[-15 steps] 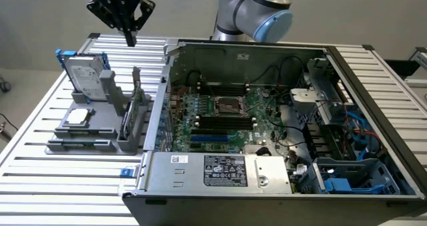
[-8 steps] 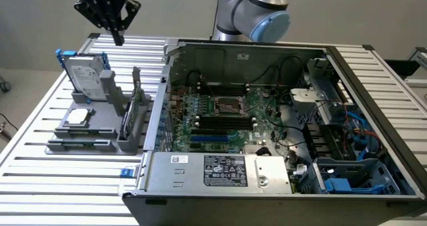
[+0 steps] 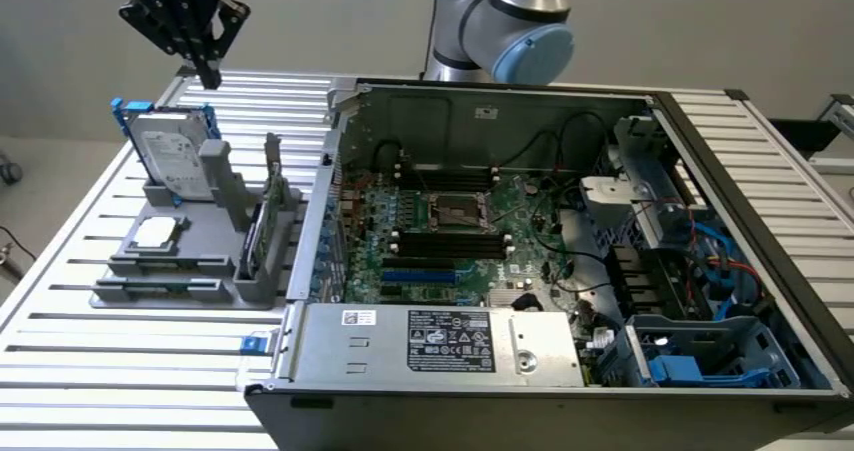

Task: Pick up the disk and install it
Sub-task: 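Reach for the disk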

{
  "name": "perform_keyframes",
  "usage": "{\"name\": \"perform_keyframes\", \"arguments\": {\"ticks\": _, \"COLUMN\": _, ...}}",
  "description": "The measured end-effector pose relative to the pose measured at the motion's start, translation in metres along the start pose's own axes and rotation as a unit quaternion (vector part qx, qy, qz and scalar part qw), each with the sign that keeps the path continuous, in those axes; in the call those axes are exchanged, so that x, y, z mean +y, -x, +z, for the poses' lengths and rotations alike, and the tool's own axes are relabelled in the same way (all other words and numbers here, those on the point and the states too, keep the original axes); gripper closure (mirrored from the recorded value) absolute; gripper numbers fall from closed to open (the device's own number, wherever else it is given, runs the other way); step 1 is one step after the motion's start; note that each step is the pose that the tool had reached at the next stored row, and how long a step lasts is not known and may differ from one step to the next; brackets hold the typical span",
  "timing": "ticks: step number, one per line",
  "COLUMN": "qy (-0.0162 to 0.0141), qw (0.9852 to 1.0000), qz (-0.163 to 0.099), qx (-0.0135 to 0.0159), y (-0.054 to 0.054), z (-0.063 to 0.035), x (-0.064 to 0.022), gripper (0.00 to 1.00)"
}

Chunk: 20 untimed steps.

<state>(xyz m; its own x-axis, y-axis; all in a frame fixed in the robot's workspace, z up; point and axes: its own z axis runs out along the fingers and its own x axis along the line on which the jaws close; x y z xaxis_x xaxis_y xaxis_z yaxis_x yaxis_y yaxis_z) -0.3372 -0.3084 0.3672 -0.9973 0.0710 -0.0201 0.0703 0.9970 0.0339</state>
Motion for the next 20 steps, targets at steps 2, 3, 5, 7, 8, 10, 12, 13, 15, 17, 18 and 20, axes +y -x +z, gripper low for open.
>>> {"name": "perform_keyframes", "arguments": {"ticks": 2, "qy": -0.0025, "qw": 1.0, "qz": 0.0, "qx": 0.0002, "y": -0.009, "z": 0.0005, "x": 0.0024, "gripper": 0.89}}
{"name": "perform_keyframes", "arguments": {"ticks": 3, "qy": -0.0038, "qw": 1.0, "qz": 0.0, "qx": 0.0004, "y": -0.014, "z": 0.0006, "x": 0.0035, "gripper": 0.89}}
{"name": "perform_keyframes", "arguments": {"ticks": 5, "qy": -0.0067, "qw": 1.0, "qz": 0.0, "qx": 0.0009, "y": -0.023, "z": 0.001, "x": 0.0057, "gripper": 0.89}}
{"name": "perform_keyframes", "arguments": {"ticks": 7, "qy": -0.0101, "qw": 0.9999, "qz": 0.0, "qx": 0.0012, "y": -0.032, "z": 0.0014, "x": 0.0069, "gripper": 0.89}}
{"name": "perform_keyframes", "arguments": {"ticks": 8, "qy": -0.0118, "qw": 0.9999, "qz": 0.0, "qx": 0.0011, "y": -0.037, "z": 0.0016, "x": 0.007, "gripper": 0.89}}
{"name": "perform_keyframes", "arguments": {"ticks": 10, "qy": -0.0151, "qw": 0.9999, "qz": 0.0, "qx": 0.0011, "y": -0.046, "z": 0.0019, "x": 0.007, "gripper": 0.89}}
{"name": "perform_keyframes", "arguments": {"ticks": 12, "qy": -0.0184, "qw": 0.9998, "qz": 0.0, "qx": 0.0011, "y": -0.055, "z": 0.0022, "x": 0.0069, "gripper": 0.89}}
{"name": "perform_keyframes", "arguments": {"ticks": 13, "qy": -0.02, "qw": 0.9998, "qz": 0.0, "qx": 0.001, "y": -0.059, "z": 0.0025, "x": 0.0069, "gripper": 0.89}}
{"name": "perform_keyframes", "arguments": {"ticks": 15, "qy": -0.0232, "qw": 0.9997, "qz": 0.0, "qx": 0.0011, "y": -0.069, "z": 0.0029, "x": 0.0068, "gripper": 0.89}}
{"name": "perform_keyframes", "arguments": {"ticks": 17, "qy": -0.0261, "qw": 0.9997, "qz": -0.001, "qx": 0.0014, "y": -0.077, "z": 0.0033, "x": 0.0065, "gripper": 0.89}}
{"name": "perform_keyframes", "arguments": {"ticks": 18, "qy": -0.0271, "qw": 0.9996, "qz": -0.001, "qx": 0.0017, "y": -0.081, "z": 0.0035, "x": 0.0065, "gripper": 0.89}}
{"name": "perform_keyframes", "arguments": {"ticks": 20, "qy": -0.028, "qw": 0.9996, "qz": -0.001, "qx": 0.0022, "y": -0.087, "z": 0.0035, "x": 0.0074, "gripper": 0.89}}
